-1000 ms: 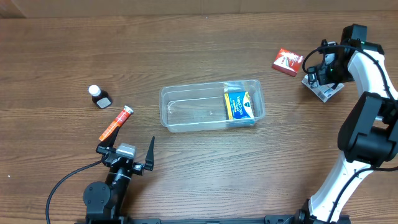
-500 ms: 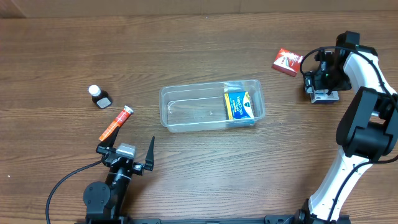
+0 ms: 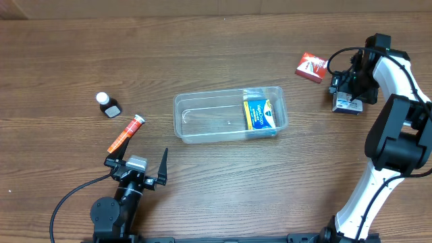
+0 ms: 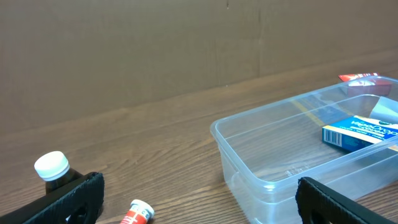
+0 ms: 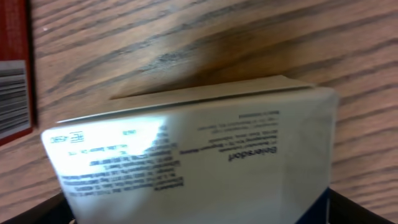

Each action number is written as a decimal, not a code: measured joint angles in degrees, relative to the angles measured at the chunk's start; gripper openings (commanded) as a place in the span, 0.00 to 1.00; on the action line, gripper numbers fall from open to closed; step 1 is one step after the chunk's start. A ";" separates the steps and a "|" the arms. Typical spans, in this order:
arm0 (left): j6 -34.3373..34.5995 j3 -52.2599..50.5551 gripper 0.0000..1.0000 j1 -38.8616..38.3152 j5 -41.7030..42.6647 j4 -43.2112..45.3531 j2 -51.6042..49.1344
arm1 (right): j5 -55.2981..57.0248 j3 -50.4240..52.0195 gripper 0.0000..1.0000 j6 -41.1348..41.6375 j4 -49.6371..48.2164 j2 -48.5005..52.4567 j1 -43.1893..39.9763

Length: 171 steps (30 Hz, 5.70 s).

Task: Pack container
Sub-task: 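Move the right gripper to the white medicine box and grasp it, then carry the white box into the container beside the blue box, then open the right gripper and lift away from the container, then move the right gripper to the red-white packet and grasp it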

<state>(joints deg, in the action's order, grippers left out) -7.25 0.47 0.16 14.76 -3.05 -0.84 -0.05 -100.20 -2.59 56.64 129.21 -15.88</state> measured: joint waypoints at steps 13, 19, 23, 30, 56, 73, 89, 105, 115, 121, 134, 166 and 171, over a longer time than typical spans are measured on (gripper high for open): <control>0.00 0.00 1.00 0.00 0.00 0.00 0.00 | 3.21 -0.31 0.73 -1.95 3.74 -0.52 0.00; 0.00 0.00 1.00 0.00 0.00 0.00 0.00 | -3.04 -0.31 0.74 -1.90 7.58 -10.21 0.07; 0.00 0.00 1.00 0.00 0.00 0.00 0.00 | -10.01 -0.31 0.74 -1.86 10.93 -19.96 2.12; 0.00 0.00 1.00 0.00 0.00 0.00 0.00 | -17.75 -0.31 0.74 -1.90 20.94 -25.29 19.87; 0.00 0.00 1.00 0.00 0.00 0.00 0.00 | 2.23 11.67 0.74 12.87 8.63 -25.33 38.36; 0.00 0.00 1.00 0.00 0.00 0.00 0.00 | 2.43 11.67 0.20 13.00 8.57 -25.33 38.36; 0.00 0.00 1.00 0.00 0.00 0.00 0.00 | 0.28 21.81 0.17 13.05 -0.15 -25.40 38.36; 0.00 0.00 1.00 0.00 0.00 0.00 0.00 | -0.11 -0.24 0.84 10.49 9.18 -25.44 34.51; 0.00 0.00 1.00 0.00 0.00 0.00 0.00 | -3.34 -1.66 0.94 -1.33 -10.19 -18.45 12.39; 0.00 0.00 1.00 0.00 0.00 0.00 0.00 | -3.56 -1.68 1.00 -20.96 -17.25 -4.87 13.11; 0.00 0.00 1.00 0.00 0.00 0.00 0.00 | -5.70 -1.68 1.00 -35.93 -17.16 1.16 12.48; 0.00 0.00 1.00 0.00 0.00 0.00 0.00 | -4.00 -1.68 0.95 -16.57 -29.99 2.82 3.15; 0.00 0.00 1.00 0.00 0.00 0.00 0.00 | -3.52 -1.68 0.94 -0.87 -29.88 2.84 3.15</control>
<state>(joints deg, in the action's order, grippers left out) -7.25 0.47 0.16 14.76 -3.05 -0.84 -3.57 -101.89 -3.46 26.76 132.05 -12.73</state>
